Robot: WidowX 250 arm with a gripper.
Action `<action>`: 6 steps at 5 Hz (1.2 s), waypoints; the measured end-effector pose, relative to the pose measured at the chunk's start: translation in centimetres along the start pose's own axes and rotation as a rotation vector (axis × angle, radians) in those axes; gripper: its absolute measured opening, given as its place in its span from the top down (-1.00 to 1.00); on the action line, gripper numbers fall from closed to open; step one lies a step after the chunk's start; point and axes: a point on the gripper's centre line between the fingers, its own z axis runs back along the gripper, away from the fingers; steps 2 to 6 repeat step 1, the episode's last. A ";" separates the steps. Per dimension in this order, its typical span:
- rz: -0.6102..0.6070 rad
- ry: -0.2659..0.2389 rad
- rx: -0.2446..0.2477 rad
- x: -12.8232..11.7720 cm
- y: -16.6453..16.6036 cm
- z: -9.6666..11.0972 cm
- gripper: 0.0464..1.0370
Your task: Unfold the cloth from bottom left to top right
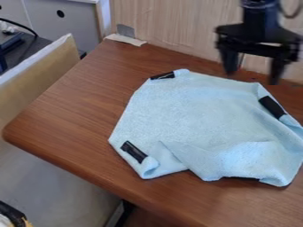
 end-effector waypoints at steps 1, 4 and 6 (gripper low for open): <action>-0.004 -0.004 0.000 0.0 0.1 0.2 -0.92; -0.004 -0.004 0.000 0.0 0.1 0.2 -0.92; -0.004 -0.004 0.000 0.0 0.1 0.2 -0.92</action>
